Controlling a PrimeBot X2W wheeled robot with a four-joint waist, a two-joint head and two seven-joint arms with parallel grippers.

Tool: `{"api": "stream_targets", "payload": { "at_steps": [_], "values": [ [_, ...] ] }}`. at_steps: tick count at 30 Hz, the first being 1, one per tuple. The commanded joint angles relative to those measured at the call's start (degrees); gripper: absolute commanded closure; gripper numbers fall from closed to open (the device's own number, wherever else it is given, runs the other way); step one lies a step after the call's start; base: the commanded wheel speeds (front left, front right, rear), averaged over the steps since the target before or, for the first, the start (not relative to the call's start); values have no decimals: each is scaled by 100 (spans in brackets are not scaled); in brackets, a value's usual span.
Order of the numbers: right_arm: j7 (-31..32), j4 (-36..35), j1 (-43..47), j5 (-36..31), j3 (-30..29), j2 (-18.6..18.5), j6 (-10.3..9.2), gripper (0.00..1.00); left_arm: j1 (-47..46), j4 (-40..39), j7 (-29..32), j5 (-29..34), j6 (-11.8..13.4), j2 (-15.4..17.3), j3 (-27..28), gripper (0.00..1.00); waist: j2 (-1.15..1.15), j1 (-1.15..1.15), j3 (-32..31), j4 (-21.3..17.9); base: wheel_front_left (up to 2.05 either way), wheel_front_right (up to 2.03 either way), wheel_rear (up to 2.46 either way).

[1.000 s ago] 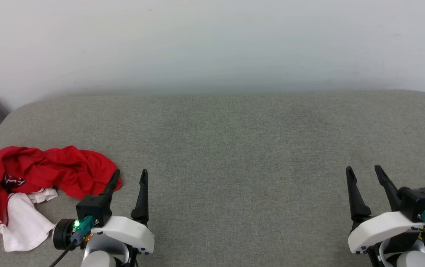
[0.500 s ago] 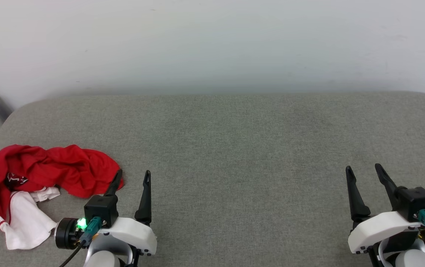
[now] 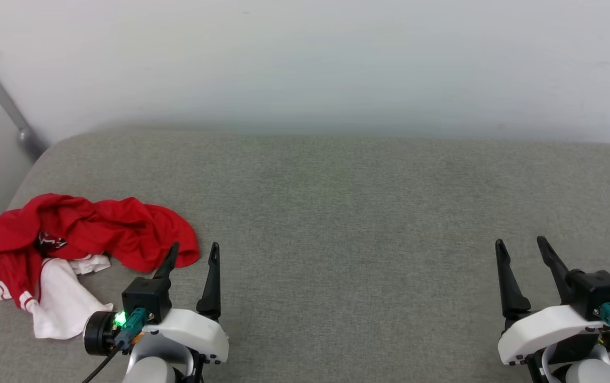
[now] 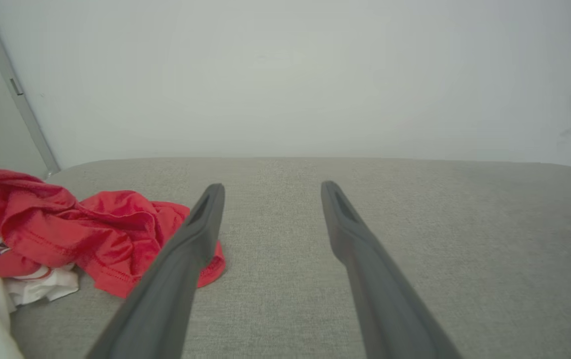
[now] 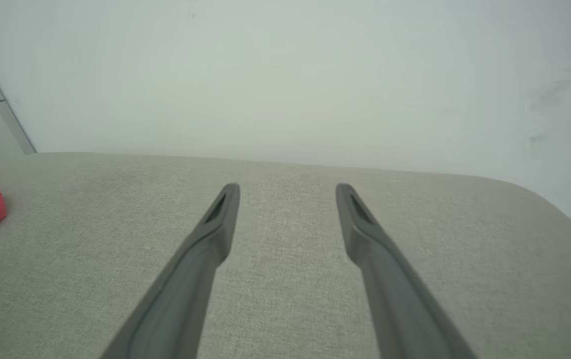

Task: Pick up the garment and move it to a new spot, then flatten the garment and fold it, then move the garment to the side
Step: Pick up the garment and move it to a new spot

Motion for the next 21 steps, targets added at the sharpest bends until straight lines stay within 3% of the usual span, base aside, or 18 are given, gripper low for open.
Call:
{"api": "stream_targets", "payload": {
  "at_steps": [1, 21],
  "values": [
    [-40, 9, -27, 26, 13, 15, -2, 0, -63, 17, -28, -40, 21, 0, -10, 0, 0, 0, 1, 171, 0, 0, 0],
    [-148, 61, -217, 48, 417, 11, -2, 0, -85, -6, -22, -271, 174, -7, 126, 0, 0, 0, 72, 1802, 0, 0, 0]
  ]
}}
